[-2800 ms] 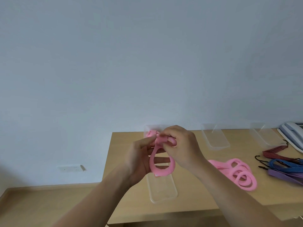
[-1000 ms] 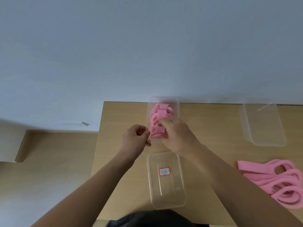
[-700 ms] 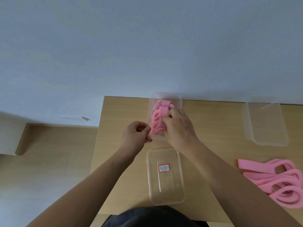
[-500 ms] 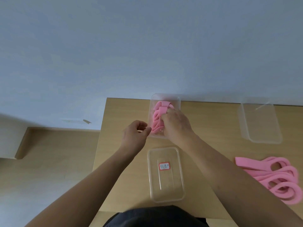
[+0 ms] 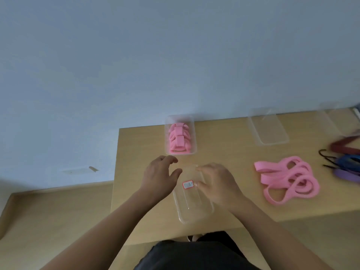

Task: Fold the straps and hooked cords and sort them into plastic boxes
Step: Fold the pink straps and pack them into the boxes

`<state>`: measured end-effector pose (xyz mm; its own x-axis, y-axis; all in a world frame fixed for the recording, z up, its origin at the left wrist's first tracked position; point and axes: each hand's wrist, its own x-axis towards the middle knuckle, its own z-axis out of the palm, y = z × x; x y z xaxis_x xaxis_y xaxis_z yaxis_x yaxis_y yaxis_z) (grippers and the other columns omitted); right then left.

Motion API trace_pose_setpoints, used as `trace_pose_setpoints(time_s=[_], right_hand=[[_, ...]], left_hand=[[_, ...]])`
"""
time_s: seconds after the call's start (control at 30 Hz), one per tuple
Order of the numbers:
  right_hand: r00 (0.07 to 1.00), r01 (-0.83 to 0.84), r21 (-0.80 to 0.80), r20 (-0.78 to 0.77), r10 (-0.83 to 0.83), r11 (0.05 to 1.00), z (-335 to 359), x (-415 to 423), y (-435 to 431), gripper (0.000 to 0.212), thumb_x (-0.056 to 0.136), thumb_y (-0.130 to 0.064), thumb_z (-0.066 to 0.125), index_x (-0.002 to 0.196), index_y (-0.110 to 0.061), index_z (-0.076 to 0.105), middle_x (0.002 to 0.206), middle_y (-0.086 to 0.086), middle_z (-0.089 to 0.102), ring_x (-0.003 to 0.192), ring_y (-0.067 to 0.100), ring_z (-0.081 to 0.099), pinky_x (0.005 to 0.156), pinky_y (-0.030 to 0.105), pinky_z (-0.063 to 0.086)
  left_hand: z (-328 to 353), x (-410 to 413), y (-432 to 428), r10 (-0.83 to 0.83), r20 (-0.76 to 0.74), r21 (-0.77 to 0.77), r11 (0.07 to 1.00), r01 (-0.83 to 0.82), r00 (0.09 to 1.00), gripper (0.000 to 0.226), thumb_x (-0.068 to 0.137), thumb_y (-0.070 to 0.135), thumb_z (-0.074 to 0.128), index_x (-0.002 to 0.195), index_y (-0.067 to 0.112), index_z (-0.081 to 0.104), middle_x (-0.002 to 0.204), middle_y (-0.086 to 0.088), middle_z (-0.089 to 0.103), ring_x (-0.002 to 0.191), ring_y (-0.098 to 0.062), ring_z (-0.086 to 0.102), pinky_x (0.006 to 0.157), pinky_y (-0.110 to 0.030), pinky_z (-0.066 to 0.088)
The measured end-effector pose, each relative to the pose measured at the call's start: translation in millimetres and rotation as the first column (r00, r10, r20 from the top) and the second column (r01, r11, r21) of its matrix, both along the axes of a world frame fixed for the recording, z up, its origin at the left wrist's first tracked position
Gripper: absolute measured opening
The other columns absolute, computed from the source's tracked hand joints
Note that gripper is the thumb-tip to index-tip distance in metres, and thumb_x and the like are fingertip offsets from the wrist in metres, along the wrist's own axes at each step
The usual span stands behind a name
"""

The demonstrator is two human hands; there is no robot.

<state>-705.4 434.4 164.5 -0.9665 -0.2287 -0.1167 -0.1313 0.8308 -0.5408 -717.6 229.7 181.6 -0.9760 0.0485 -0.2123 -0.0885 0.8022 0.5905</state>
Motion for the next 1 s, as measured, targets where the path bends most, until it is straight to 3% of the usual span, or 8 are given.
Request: trace_pose_setpoints(time_s=[0.3,0.37,0.43,0.53,0.63,0.7,0.83,1.0], right_hand=[[0.935,0.319,0.091,0.132,-0.329,0.943,-4.2,107.5,96.9,0.048,0.083,-0.031,0.073,0.129,-0.018,0.065,0.125,0.006,0.064,0.118,0.027,0.055,0.101,0.030,0.040],[0.917,0.359,0.138,0.130,-0.377,0.923,-6.5,113.0,131.0,0.040,0.082,-0.028,0.071,0.120,-0.015,0.069,0.116,0.008,0.067,0.112,0.030,0.057,0.096,0.034,0.042],[0.900,0.399,0.146,0.126,-0.417,0.905,-10.6,108.9,166.3,0.027,0.080,-0.028,0.069,0.105,-0.018,0.070,0.097,0.003,0.066,0.096,0.027,0.060,0.079,0.034,0.046],[0.867,0.484,0.126,0.066,-0.495,0.866,-18.2,84.9,217.8,0.017,0.082,-0.029,0.067,0.098,-0.025,0.070,0.090,-0.002,0.065,0.080,0.018,0.058,0.063,0.027,0.038],[0.792,0.598,0.230,-0.022,-0.610,0.768,-26.6,54.2,264.3,0.030,0.086,-0.033,0.069,0.111,-0.018,0.063,0.100,0.006,0.061,0.087,0.024,0.056,0.066,0.032,0.045],[0.747,0.633,0.301,0.006,-0.665,0.714,-30.5,40.3,286.8,0.040,0.087,-0.036,0.069,0.117,-0.013,0.057,0.109,0.011,0.056,0.098,0.029,0.054,0.072,0.035,0.045],[0.799,0.570,0.265,0.042,-0.600,0.778,-30.7,29.1,309.5,0.026,0.092,-0.031,0.061,0.110,-0.012,0.058,0.106,0.009,0.057,0.096,0.026,0.054,0.071,0.032,0.040],[0.938,0.344,-0.003,-0.043,-0.343,0.939,0.4,14.9,331.0,0.010,0.086,-0.022,0.070,0.093,-0.014,0.066,0.095,0.002,0.065,0.086,0.025,0.059,0.072,0.033,0.042]], left_hand=[[-13.1,44.2,75.1,-0.381,-0.018,-0.074,0.923,0.379,0.924,0.041,0.098,0.037,0.064,0.136,0.023,0.061,0.137,-0.001,0.061,0.128,-0.023,0.054,0.104,-0.032,0.039],[-15.5,50.3,91.8,-0.429,-0.022,-0.118,0.898,0.424,0.903,0.041,0.099,0.040,0.062,0.137,0.026,0.059,0.139,0.002,0.059,0.130,-0.022,0.052,0.106,-0.035,0.041],[-18.7,51.7,110.4,-0.468,-0.030,-0.172,0.873,0.457,0.883,0.041,0.100,0.042,0.060,0.138,0.028,0.058,0.141,0.005,0.058,0.131,-0.020,0.050,0.104,-0.034,0.041],[-21.6,46.9,145.6,-0.494,-0.032,-0.199,0.855,0.479,0.869,0.042,0.101,0.043,0.057,0.140,0.027,0.056,0.142,0.005,0.056,0.132,-0.019,0.048,0.106,-0.030,0.039],[-22.6,39.6,187.1,-0.512,0.008,-0.237,0.833,0.499,0.859,0.043,0.103,0.044,0.053,0.142,0.027,0.053,0.145,0.006,0.054,0.134,-0.019,0.046,0.109,-0.030,0.038],[-21.9,37.3,215.6,-0.532,0.057,-0.269,0.806,0.526,0.845,0.045,0.103,0.044,0.051,0.144,0.026,0.052,0.147,0.005,0.052,0.135,-0.019,0.045,0.111,-0.033,0.038],[-19.4,30.9,267.6,-0.539,0.104,-0.279,0.791,0.545,0.836,0.047,0.103,0.046,0.051,0.146,0.027,0.051,0.147,0.004,0.053,0.135,-0.020,0.046,0.110,-0.035,0.040],[-13.3,19.6,315.2,-0.494,0.092,-0.264,0.825,0.500,0.864,0.046,0.101,0.044,0.056,0.140,0.022,0.057,0.137,0.000,0.060,0.124,-0.023,0.052,0.101,-0.032,0.041]])
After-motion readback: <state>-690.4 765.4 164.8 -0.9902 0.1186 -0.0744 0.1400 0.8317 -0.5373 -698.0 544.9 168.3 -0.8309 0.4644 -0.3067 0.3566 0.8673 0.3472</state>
